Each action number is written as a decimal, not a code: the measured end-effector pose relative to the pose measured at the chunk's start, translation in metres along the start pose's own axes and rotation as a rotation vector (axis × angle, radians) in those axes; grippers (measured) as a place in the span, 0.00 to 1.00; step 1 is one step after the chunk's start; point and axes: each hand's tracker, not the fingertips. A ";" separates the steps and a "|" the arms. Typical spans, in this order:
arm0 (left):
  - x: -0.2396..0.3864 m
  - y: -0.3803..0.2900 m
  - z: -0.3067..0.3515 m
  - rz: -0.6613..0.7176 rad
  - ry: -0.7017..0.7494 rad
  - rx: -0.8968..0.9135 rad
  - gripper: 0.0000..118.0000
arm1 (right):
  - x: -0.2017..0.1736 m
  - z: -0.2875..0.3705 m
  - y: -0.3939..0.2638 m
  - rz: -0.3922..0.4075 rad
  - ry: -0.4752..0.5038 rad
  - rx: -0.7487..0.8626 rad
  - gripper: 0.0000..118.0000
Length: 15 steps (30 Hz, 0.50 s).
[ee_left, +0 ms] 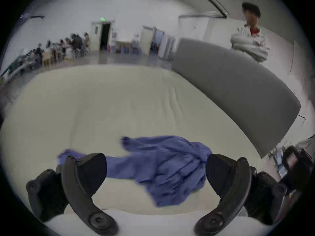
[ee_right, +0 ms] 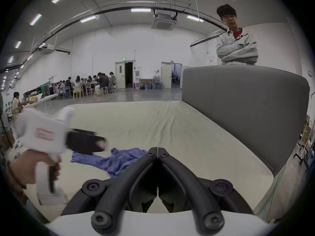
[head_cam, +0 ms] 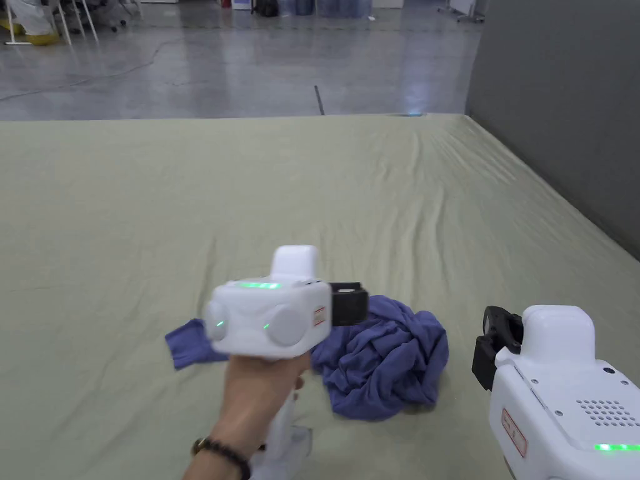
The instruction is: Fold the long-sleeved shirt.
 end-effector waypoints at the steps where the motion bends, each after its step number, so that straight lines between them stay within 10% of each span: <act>1: -0.013 -0.008 0.030 0.005 0.049 0.062 1.00 | -0.006 0.000 0.002 0.000 0.012 0.005 0.02; 3: -0.031 -0.031 0.074 0.013 0.122 0.124 0.81 | -0.017 0.000 0.004 -0.007 0.046 0.017 0.02; 5: -0.044 -0.055 0.110 0.012 0.177 0.163 0.13 | -0.027 -0.001 0.004 -0.005 0.060 0.021 0.02; 6: -0.048 -0.066 0.121 0.014 0.220 0.154 0.02 | -0.032 -0.001 0.003 0.001 0.067 0.024 0.02; 15: -0.069 -0.125 0.170 0.044 0.205 0.132 0.00 | -0.049 0.006 -0.011 0.006 0.084 0.020 0.02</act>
